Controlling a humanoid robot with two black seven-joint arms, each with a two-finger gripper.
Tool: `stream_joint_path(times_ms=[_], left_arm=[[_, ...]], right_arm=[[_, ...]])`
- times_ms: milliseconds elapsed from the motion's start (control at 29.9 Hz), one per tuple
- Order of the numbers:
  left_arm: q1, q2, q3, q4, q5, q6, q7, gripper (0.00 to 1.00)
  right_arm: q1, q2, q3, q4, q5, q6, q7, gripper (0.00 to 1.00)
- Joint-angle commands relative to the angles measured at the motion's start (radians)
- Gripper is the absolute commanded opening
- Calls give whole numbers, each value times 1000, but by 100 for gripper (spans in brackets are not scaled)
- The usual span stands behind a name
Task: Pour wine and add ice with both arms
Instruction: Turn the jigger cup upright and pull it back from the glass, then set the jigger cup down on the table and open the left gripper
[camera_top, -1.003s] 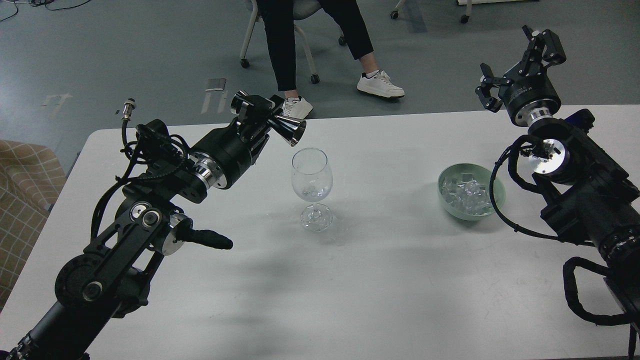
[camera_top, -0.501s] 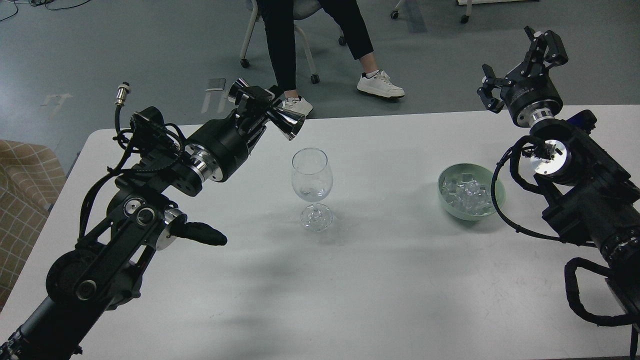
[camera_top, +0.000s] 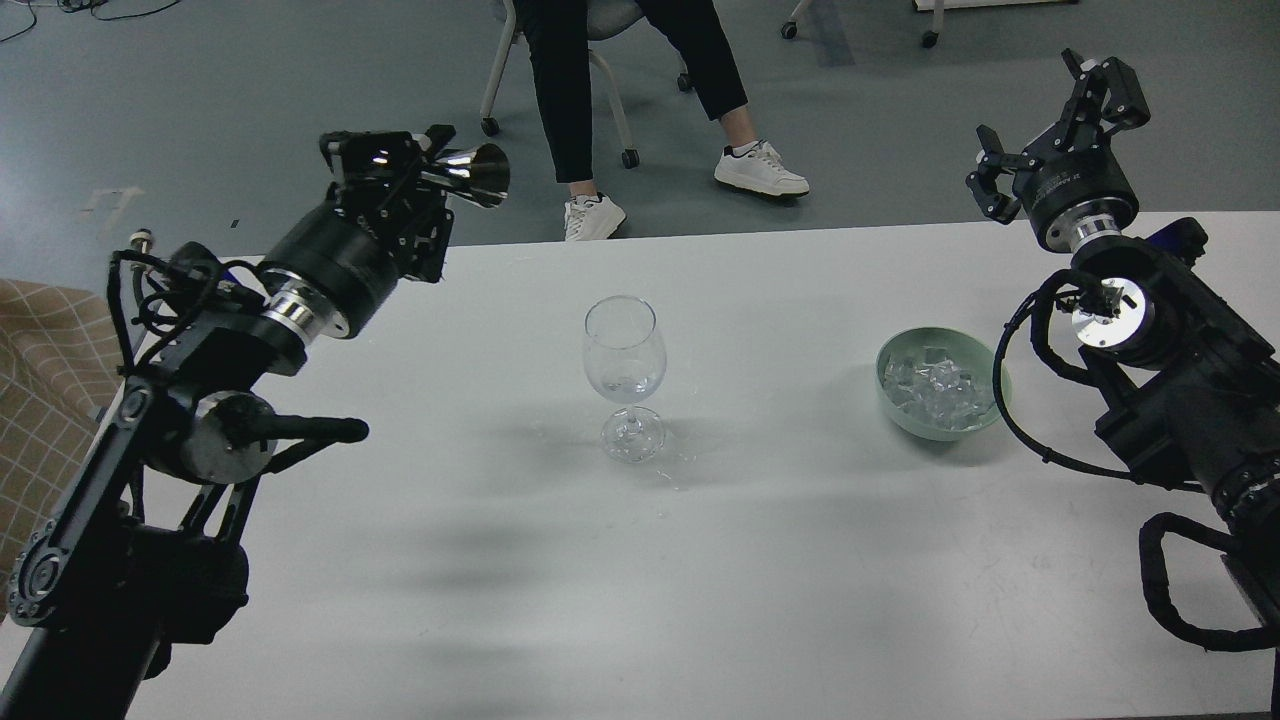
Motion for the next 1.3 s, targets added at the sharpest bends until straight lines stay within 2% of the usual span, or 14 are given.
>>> stream_joint_path(times_ms=[0,100,134,234,301,334,435,501,669,769,936,1070,1270], left_arm=[[26,11,-101,64,-206,0,0,16],[25,8,-187,210,-352,-6,-2,16],[25,8,-187,210,-352,-6,-2,16],[-6,6,-236,379,-444,-58,-8,16],[-35,8,-250,513,-479,-112,-28,19],[-35,8,-250,514,-480,-112,-28,19],[-56,9,-252,655,-504,-146,-46,19],[-93,8,-249,762,-509,-147,-84,21],[-112,0,-235,831,-512,-150,-121,25],[-115,-6,-233,859,-512,-155,-123,28],[-194,-38,-232,1020,-510,-196,-129,36],[-228,-43,-227,1103,-510,-228,-140,38],[-230,-54,-210,1106,-510,-238,-146,39]], right_arm=[[-9,3,0,0,0,0,0,100],[-11,6,0,0,0,-2,0,100],[-11,6,0,0,0,-2,0,100],[-12,4,0,-2,-4,-3,0,100],[-12,3,-2,-2,-4,-5,0,100],[-12,3,-2,-2,-4,-5,0,100],[-20,3,-4,-3,-4,-5,1,100],[-27,3,-7,-3,-4,-5,1,100],[-26,3,-8,-3,-4,-5,1,100],[-21,1,-7,-3,-4,-6,1,100],[-24,0,-8,-3,-4,-6,1,100],[-27,1,-8,-3,-4,-6,1,100],[-27,3,-8,-3,-4,-6,1,100]])
